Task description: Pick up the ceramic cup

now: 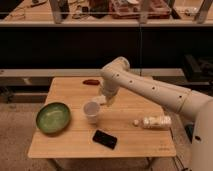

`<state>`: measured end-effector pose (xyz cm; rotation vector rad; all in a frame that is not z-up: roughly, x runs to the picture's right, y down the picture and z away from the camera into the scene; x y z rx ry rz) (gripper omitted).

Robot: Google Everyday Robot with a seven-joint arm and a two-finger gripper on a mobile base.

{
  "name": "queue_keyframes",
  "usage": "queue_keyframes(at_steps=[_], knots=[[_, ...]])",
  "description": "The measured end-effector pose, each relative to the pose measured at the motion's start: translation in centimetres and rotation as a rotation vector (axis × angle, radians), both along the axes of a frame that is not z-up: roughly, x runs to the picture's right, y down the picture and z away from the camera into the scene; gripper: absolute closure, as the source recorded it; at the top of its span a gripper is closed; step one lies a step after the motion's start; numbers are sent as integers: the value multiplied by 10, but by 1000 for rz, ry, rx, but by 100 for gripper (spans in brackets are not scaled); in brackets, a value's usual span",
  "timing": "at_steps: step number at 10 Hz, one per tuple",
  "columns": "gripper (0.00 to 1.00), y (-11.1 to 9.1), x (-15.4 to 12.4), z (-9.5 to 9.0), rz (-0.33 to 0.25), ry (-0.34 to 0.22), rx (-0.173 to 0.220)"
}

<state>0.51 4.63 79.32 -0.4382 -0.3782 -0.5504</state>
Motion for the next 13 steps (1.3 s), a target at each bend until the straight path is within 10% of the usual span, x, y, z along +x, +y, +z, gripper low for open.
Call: queue_keyframes(at_steps=[3,5,8,13], knots=[[20,11,-4,-20,-93,-215,-53],[20,26,-10,-28,-164,-257,-52],[20,63,-37,-28,-369,-224,-22],[20,82,-44,-14,-474,-151,31]])
